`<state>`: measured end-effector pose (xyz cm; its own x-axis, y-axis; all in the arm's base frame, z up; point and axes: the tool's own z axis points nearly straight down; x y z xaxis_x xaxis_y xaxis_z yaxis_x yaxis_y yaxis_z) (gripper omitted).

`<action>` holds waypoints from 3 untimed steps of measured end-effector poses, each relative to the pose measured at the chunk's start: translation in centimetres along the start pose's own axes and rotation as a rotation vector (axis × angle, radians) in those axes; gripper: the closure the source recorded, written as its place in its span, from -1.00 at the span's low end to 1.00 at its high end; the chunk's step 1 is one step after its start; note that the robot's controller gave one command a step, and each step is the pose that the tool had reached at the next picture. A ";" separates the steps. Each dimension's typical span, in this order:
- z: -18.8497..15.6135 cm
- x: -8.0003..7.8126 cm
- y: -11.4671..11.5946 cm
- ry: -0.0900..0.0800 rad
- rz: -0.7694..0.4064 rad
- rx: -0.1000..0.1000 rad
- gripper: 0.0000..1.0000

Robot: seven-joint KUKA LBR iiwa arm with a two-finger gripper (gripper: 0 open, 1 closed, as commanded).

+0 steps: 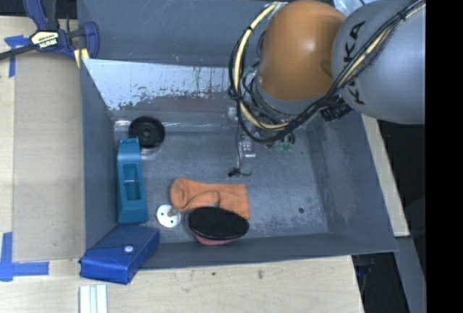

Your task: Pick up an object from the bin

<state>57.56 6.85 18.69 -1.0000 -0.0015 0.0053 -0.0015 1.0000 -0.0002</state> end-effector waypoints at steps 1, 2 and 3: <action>-0.5 -0.2 0.0 -0.009 0.001 -0.001 -1.00; 3.1 1.2 4.0 -0.016 -0.021 0.001 -1.00; 7.1 2.4 6.7 -0.007 0.021 -0.007 -1.00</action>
Offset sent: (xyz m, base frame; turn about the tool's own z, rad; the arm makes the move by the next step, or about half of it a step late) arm -0.0280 0.0804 -0.0649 -0.0510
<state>55.09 13.49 11.65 -0.9998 0.0199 -0.0020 0.0199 0.9998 0.0066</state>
